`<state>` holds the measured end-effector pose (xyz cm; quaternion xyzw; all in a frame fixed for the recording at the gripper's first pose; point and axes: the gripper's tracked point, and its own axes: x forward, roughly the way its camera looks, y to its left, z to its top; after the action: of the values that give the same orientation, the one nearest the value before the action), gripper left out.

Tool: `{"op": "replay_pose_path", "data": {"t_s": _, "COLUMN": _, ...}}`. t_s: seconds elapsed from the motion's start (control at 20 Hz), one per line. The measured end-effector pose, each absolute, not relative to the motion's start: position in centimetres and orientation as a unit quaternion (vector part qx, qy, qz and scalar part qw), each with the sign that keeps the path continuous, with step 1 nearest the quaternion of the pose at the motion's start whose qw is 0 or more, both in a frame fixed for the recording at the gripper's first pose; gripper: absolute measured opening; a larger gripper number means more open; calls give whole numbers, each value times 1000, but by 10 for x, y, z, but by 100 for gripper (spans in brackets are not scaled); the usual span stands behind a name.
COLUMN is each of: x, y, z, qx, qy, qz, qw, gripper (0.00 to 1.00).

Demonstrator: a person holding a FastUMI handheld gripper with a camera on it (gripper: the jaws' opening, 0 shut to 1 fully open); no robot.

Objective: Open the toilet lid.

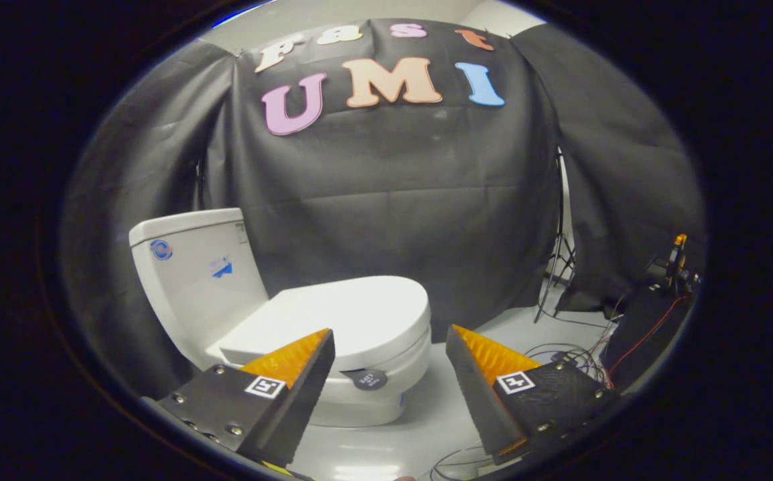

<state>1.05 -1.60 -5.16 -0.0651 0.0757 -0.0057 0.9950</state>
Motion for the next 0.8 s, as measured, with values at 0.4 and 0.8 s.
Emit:
{"op": "replay_pose_path", "data": {"t_s": 0.4, "x": 30, "y": -6, "z": -113, "qx": 1, "qy": 199, "qz": -14, "qw": 980, "gripper": 99}}
{"op": "replay_pose_path", "data": {"t_s": 0.8, "x": 36, "y": 10, "z": -174, "qx": 163, "qy": 306, "qz": -49, "qw": 937, "gripper": 99}}
